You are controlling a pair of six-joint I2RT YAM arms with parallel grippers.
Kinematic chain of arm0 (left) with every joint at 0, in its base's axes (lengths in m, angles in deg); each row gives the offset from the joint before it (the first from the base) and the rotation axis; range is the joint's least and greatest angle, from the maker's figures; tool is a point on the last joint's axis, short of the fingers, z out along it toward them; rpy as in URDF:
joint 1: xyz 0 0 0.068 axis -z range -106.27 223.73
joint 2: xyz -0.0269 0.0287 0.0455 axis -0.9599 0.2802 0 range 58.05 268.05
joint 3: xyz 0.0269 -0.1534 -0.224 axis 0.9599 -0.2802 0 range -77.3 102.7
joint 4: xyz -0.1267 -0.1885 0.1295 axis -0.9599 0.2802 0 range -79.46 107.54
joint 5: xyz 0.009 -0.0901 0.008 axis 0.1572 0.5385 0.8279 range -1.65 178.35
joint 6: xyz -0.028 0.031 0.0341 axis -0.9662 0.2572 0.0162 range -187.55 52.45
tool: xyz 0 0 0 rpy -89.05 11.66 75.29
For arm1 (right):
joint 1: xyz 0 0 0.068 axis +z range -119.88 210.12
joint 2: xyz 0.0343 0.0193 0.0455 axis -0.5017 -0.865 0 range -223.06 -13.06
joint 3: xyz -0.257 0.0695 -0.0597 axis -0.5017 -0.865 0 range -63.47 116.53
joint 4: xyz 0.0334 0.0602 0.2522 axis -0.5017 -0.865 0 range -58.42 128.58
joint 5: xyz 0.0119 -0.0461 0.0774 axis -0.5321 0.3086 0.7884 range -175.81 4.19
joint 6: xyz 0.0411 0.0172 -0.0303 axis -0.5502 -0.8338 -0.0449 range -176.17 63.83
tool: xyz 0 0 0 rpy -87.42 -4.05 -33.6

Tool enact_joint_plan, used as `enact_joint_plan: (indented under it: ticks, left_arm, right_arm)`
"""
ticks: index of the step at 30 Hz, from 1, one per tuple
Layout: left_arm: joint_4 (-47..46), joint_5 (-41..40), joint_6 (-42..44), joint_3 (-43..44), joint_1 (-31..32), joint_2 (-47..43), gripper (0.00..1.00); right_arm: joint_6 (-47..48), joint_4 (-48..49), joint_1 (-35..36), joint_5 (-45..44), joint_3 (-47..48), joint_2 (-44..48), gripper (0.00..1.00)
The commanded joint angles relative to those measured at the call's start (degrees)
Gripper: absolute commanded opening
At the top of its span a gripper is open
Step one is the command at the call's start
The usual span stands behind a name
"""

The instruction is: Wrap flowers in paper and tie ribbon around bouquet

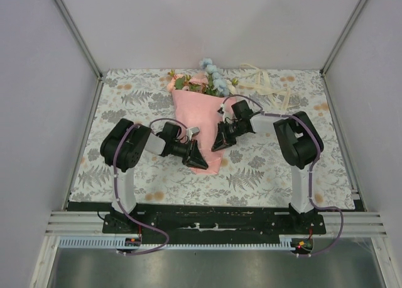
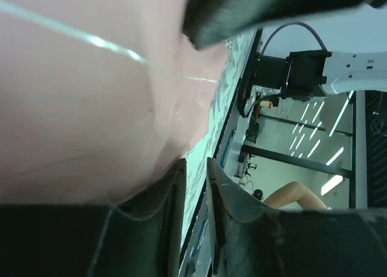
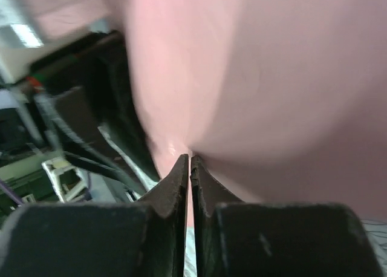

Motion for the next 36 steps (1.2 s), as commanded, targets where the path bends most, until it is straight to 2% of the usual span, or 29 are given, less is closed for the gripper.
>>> enact_joint_plan:
  ticks: [1,4,7,12,15,17,20,31,34,36]
  left_arm:
    - [-2.14,-3.32,-2.06,-4.50,0.75,-2.21,0.34]
    - [-11.64,-1.64,-9.78,-7.40,-0.65,-7.75,0.45]
    - [-15.70,-1.38,-14.28,-8.03,-3.72,-11.88,0.52]
    - [-15.36,-3.66,-16.66,-3.56,-13.64,-11.99,0.56]
    - [-11.16,-6.64,-13.52,0.57,-19.88,-11.37,0.59]
    - [-4.59,-10.67,-8.52,4.08,-22.70,-10.41,0.59]
    - [-3.58,-12.80,-7.44,8.13,-25.16,-6.29,0.58]
    - [-11.75,-12.45,-12.62,18.86,-24.83,8.05,0.53]
    - [-11.84,-10.61,-12.10,18.96,-25.53,7.54,0.48]
    - [-11.14,-8.50,-9.56,16.77,-26.32,3.07,0.46]
  right_arm:
    - [10.56,-5.62,1.78,-5.06,-0.14,-1.11,0.09]
    - [16.47,-8.89,3.46,-9.28,-0.92,-1.12,0.08]
    - [18.15,-10.65,3.90,-11.31,-0.84,-1.20,0.08]
    - [21.32,-14.60,4.87,-14.82,0.92,-2.26,0.06]
    - [24.30,-16.62,4.87,-16.67,0.31,-2.17,0.05]
    - [25.01,-17.42,4.69,-17.03,-0.05,-1.56,0.05]
    - [25.36,-18.64,4.69,-16.42,1.17,-1.47,0.05]
    - [26.33,-25.94,2.32,-10.44,5.66,-5.51,0.05]
    - [26.06,-26.21,1.70,-9.12,5.84,-6.39,0.04]
    - [26.15,-26.38,1.62,-8.60,6.10,-6.74,0.04]
